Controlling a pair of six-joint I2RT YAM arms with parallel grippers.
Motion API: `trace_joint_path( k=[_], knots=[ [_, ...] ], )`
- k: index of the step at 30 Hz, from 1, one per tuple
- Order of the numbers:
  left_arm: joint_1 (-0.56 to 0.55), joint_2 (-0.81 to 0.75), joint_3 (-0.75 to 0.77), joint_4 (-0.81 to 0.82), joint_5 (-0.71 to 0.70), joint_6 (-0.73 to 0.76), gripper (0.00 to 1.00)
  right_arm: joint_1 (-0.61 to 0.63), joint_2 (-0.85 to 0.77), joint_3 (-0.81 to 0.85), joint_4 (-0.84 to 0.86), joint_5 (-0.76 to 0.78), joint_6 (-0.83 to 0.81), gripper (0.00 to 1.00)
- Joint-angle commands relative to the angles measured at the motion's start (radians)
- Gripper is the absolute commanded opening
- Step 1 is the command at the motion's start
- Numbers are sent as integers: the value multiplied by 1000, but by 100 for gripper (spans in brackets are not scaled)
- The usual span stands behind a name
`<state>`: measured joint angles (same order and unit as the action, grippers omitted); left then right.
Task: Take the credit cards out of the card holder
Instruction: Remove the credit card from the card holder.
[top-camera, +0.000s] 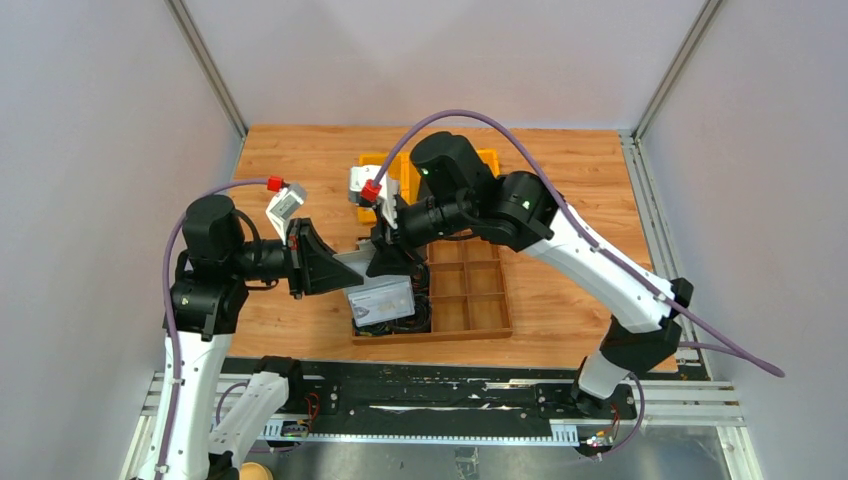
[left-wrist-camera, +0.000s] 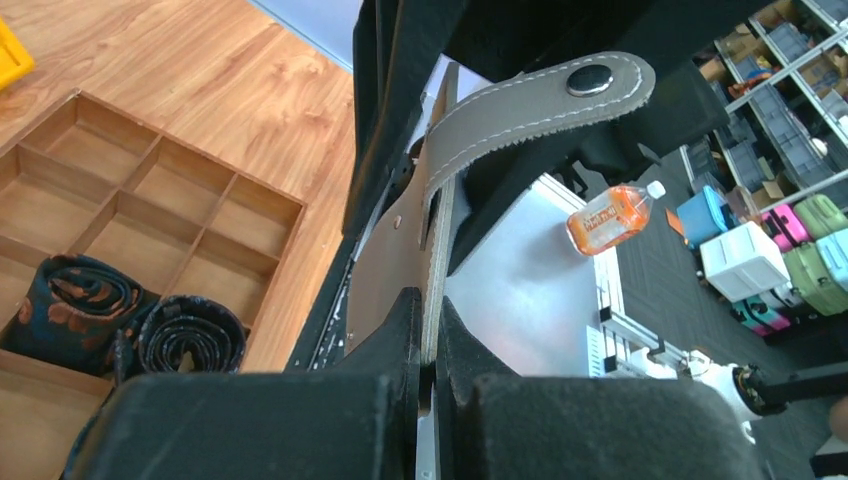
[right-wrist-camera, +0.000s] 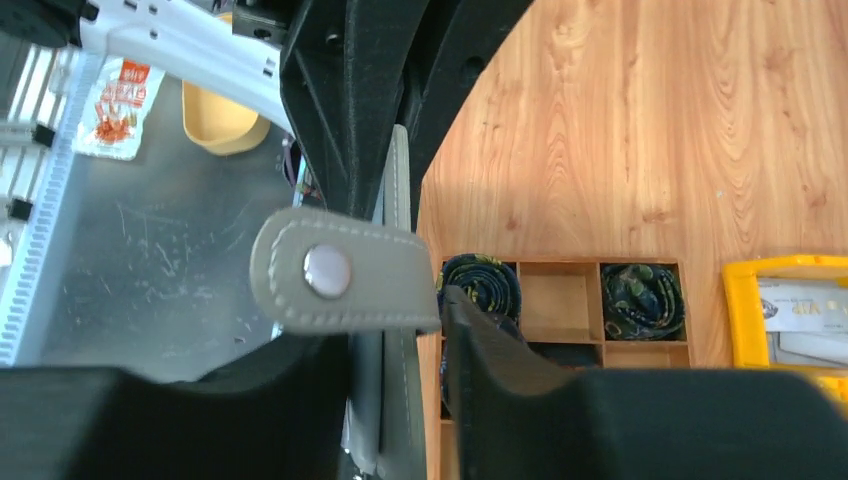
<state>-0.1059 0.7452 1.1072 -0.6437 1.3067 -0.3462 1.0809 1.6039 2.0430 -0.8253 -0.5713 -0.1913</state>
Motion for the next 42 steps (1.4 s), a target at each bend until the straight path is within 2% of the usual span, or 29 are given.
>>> trace_joint_path(
  k=[1,3,5,6,7,8,9,10,12,14,18,21,23,27,31,37,42],
  knots=[
    [5,-3,37,-4,66,27,0,-4,67,113,-187,-83,-61,35],
    [5,-7,37,-7,74,41,0,-4,71,125,-193,-87,-68,21],
    [5,-8,39,-15,72,55,0,-4,76,144,-200,-87,-69,1],
    [5,-10,39,-27,58,75,0,-4,76,150,-199,-85,-62,0],
    [4,-13,39,-34,38,91,8,-4,74,152,-195,-82,-56,0],
    [5,-16,38,-44,13,108,24,-6,68,149,-178,-76,-46,0],
    [5,-18,33,-46,-12,119,47,-8,58,142,-157,-76,-35,0],
    [5,-21,28,-47,-40,126,63,-12,42,120,-120,-75,-17,0],
    [5,-25,11,-46,-90,129,84,-30,-19,27,19,-77,47,0],
    [5,-29,-11,-28,-104,108,98,-56,-109,-121,222,-93,145,0],
    [5,-68,-83,144,-105,-71,100,-112,-282,-447,697,-145,402,0],
    [5,-132,-184,384,-146,-283,100,-136,-345,-572,921,-173,559,0],
    [5,-162,-217,480,-197,-345,100,-139,-360,-606,1000,-187,615,0],
    [5,-178,-262,630,-254,-508,100,-140,-355,-608,1053,-213,668,0],
    [5,-184,-348,952,-251,-818,100,-140,-351,-617,1099,-153,708,0],
    [5,-202,-361,963,-269,-862,96,-140,-401,-779,1349,59,816,0],
    [5,-219,-364,963,-304,-869,91,-139,-404,-886,1532,162,923,0]
  ],
)
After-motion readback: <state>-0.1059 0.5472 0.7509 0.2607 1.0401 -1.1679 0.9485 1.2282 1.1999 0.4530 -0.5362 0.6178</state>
